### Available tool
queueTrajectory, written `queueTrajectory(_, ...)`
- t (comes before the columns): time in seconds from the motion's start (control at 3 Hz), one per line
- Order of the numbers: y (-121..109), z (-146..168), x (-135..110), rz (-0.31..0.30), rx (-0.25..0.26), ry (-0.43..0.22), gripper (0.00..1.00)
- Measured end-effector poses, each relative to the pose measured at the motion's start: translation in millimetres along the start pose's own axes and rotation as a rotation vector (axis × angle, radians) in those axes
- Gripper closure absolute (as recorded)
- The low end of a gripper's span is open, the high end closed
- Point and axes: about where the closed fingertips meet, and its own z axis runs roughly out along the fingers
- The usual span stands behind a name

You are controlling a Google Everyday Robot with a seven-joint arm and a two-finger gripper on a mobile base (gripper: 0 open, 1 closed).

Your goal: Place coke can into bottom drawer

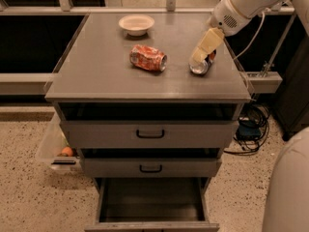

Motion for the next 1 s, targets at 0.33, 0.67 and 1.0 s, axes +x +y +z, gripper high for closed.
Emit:
queueTrajectory(0.33,0.0,0.0,0.0,0.0,0.0,0.0,0.0)
queueTrajectory(0.67,-2.0,31.5,-18.5,0.011,-0.058,-0.059,0.0)
queueTrajectory(1.0,-2.9,67.0,-40.8,0.024,-0.118,-0.113,0.0)
